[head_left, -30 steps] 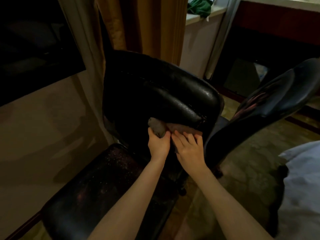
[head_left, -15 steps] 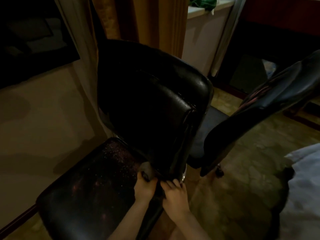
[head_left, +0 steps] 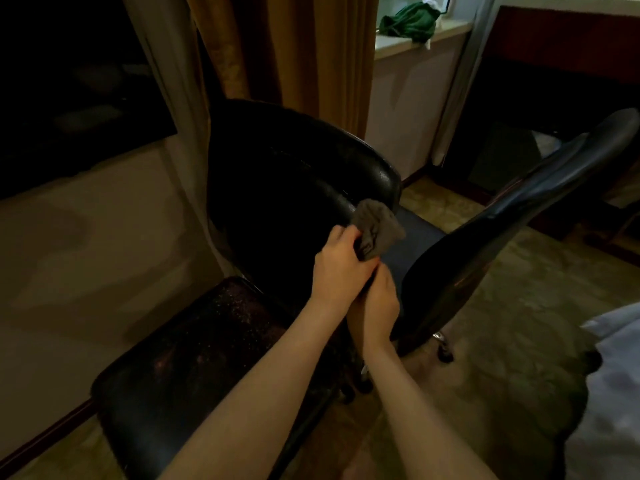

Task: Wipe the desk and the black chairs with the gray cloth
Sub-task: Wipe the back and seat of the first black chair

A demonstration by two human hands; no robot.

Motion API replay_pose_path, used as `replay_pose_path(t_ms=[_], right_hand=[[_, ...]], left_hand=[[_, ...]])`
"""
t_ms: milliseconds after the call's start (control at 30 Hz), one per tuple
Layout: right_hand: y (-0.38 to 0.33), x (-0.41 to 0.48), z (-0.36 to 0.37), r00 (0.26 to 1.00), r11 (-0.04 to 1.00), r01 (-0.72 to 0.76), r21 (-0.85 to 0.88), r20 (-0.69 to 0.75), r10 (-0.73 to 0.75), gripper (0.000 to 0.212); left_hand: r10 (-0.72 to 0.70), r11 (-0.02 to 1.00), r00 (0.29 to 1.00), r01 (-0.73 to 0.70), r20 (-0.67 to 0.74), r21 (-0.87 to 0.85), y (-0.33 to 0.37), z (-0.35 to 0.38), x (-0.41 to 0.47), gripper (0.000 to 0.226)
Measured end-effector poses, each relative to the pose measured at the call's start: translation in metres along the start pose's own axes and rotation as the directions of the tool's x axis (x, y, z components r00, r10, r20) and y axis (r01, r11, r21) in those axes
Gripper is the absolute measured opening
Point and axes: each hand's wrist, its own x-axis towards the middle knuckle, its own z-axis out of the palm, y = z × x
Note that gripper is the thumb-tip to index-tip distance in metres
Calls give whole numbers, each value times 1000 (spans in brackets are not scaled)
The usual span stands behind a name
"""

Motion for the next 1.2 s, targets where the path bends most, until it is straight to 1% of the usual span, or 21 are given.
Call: replay_pose_path(t_ms=[67,133,233,333,433,467,533,567,600,633,667,733,767,833,900,967,1000,1067,1133,1200], right_hand=[[14,-3,13,998,999,51,-2,-41,-51,32],[17,-2,19,998,997,13,79,-67,-8,30],[29,-7,33,996,992,30,123,-83,-20,31],[50,-21,48,1000,975,29,220,-2,-29,27],[73,-40,69,998,960,28,279,54,-44,25],[80,-47,77,996,957,2,291,82,-27,22],[99,-62,95,981,962,-113,248,181,68,13],[107,-70,102,961,965,-178,194,246,128,14],[114,-78,107,937,969,-216,123,303,171,19],[117,-84,108,921,973,-222,56,339,191,26],[116,-87,106,918,977,-214,15,346,195,36],[104,-79,95,932,974,-226,1,290,216,56],[94,-69,89,947,975,-219,17,244,209,60],[69,-42,76,985,988,-122,95,137,109,60],[46,-13,65,999,985,-28,173,45,21,58],[21,18,57,999,964,-42,264,-11,47,55],[10,34,53,997,945,-60,322,-22,71,53],[-9,62,50,996,922,-34,386,-60,62,52],[-17,78,57,996,953,1,302,-81,25,53],[-19,82,71,997,982,-24,187,-65,37,54]], left_hand=[[37,999,999,-37,-11,21,-17,9,-5,27],[73,997,996,-71,-49,39,-29,16,-5,28],[81,994,996,-78,-39,78,-38,27,-6,30],[64,991,998,-64,0,120,-57,42,-16,33],[-6,986,999,-2,49,168,-87,57,-31,34],[-40,981,996,24,79,192,-98,63,-35,35],[-135,963,976,89,169,253,-121,73,-46,36],[-178,954,962,116,209,278,-130,78,-52,36],[-207,949,951,138,230,283,-138,81,-58,36],[-226,950,946,161,233,269,-143,83,-62,37],[-235,954,946,180,224,242,-145,84,-64,36],[-213,966,957,177,195,189,-140,83,-59,33],[-189,972,966,160,174,171,-133,80,-52,32],[-136,985,984,121,118,125,-114,70,-30,31],[-70,995,997,66,46,71,-88,54,-4,35],[4,1000,1000,-5,23,26,-64,30,26,43],[29,999,999,-30,46,31,-54,18,41,46],[60,994,993,-69,104,84,-39,-4,73,39],[65,990,991,-79,120,114,-37,-18,100,30],[17,992,992,-31,122,119,-46,-22,115,25]])
